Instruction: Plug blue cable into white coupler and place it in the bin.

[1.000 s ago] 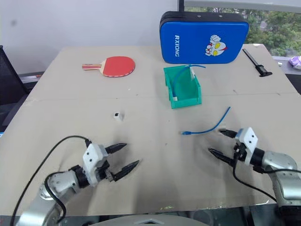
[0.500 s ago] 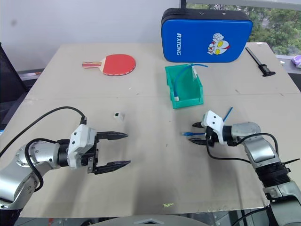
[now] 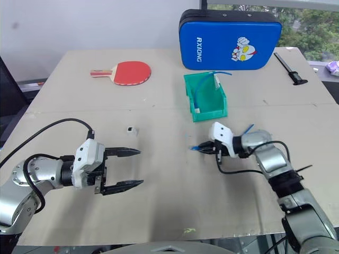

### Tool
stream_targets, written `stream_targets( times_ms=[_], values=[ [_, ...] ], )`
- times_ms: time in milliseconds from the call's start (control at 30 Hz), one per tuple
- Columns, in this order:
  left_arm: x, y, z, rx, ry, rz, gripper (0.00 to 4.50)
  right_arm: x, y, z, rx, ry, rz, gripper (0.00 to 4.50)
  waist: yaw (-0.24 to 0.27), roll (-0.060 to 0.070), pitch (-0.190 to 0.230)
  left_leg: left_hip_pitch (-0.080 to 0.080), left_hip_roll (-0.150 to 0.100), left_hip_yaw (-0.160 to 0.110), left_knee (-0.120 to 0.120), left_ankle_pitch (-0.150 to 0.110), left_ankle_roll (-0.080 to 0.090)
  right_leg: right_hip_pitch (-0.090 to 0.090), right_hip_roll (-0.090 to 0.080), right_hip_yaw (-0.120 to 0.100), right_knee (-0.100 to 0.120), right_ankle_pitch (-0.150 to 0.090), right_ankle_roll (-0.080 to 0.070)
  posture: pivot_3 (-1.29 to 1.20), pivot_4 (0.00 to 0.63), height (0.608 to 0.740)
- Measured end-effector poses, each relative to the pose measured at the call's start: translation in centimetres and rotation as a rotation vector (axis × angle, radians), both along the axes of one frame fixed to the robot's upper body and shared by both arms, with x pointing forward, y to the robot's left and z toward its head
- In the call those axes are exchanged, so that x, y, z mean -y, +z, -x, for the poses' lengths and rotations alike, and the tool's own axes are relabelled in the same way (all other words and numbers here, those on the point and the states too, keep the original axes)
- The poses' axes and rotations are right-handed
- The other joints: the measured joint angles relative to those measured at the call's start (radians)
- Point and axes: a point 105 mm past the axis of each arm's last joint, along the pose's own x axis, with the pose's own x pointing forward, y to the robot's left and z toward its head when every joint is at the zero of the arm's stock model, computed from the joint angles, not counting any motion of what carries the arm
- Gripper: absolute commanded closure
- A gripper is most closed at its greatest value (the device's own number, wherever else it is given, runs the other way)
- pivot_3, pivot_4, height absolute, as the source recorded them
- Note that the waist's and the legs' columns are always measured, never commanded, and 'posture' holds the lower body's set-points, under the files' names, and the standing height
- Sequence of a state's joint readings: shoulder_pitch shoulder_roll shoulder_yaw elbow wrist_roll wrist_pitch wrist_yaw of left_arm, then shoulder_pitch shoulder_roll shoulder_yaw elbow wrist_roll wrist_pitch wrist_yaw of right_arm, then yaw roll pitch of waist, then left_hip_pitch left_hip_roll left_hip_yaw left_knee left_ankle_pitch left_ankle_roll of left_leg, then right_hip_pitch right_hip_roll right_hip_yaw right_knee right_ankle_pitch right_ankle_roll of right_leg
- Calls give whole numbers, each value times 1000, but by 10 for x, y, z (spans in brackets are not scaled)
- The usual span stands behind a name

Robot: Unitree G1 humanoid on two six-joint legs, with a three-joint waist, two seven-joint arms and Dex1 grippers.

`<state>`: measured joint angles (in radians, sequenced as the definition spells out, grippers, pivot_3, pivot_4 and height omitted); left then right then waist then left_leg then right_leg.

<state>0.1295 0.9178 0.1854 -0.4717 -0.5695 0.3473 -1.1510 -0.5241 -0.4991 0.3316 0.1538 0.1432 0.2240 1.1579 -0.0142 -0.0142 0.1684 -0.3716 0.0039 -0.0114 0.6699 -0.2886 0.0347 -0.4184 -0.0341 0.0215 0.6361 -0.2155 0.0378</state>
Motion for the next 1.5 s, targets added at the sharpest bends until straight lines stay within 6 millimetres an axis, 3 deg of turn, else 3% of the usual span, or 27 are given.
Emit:
stream_targets(
  times_ms=[133,300,367,533,700,867,1033,1133,1233,1267,1300,1367,1433,1500],
  values=[
    [-9,-6,-7,-8,41,-12,0,-15,-1,-6,20,19,6,2374,3,0,0,-1,0,0,0,0,0,0,-1,-1,0,0,0,0,150,740],
    [-8,-10,-20,-6,52,-5,0,-12,8,-5,47,-10,-27,35,8,0,0,-2,-1,-2,0,0,0,-1,-2,-2,-1,1,1,0,150,740],
    [-1,-12,-26,1,42,-1,0,-2,18,-1,65,-36,-55,35,11,0,0,-5,-2,-4,1,0,0,-2,-3,-3,-1,1,1,0,150,740],
    [31,-26,-47,8,12,-14,0,49,32,20,64,-197,-103,35,30,0,0,-9,-3,-8,1,0,0,-4,-3,-6,0,1,1,0,150,740],
    [63,-51,-71,1,-23,-70,0,79,19,62,-42,-334,-147,35,27,0,-1,-8,-3,-8,1,0,0,-4,1,-6,3,1,1,0,150,740],
    [86,-55,-96,52,-79,-123,0,97,5,84,-89,-483,-147,35,30,1,-1,-7,-4,-7,8,0,0,-1,3,-6,5,1,2,0,150,740],
    [102,-55,-115,89,-118,-158,0,99,4,95,-88,-571,-197,35,28,0,-2,-5,-3,-7,17,0,1,5,4,-4,5,-2,4,0,150,740],
    [105,-56,-115,87,-147,-166,679,100,6,97,-65,-588,-215,0,27,0,-3,-3,-3,-5,17,0,1,6,4,-3,5,-2,5,0,150,740],
    [108,-57,-111,80,-185,-172,2118,100,9,99,-36,-582,-230,0,28,0,-3,-4,-3,-7,17,0,1,6,4,-4,5,-2,5,0,150,740],
    [107,-57,-111,82,-188,-178,2303,99,11,101,-27,-573,-240,0,28,0,-3,-4,-3,-7,17,0,1,6,4,-4,5,-1,4,0,150,740],
    [105,-57,-110,81,-192,-186,2958,97,13,103,-19,-561,-251,0,27,0,-3,-4,-3,-8,16,0,1,6,4,-5,5,2,5,0,150,740],
    [102,-56,-110,78,-196,-196,3523,97,14,104,-12,-554,-260,0,24,0,-4,-4,-2,-8,15,0,1,5,5,-5,5,2,5,0,150,740],
    [101,-55,-108,75,-201,-197,4481,97,15,105,-13,-547,-270,0,24,0,-4,-4,-2,-8,15,0,1,5,5,-5,5,2,4,0,150,740],
    [101,-54,-106,65,-199,-192,4481,96,16,105,-12,-541,-280,0,24,0,-4,-4,-2,-8,15,0,1,5,5,-5,5,2,4,0,150,740]
  ],
)
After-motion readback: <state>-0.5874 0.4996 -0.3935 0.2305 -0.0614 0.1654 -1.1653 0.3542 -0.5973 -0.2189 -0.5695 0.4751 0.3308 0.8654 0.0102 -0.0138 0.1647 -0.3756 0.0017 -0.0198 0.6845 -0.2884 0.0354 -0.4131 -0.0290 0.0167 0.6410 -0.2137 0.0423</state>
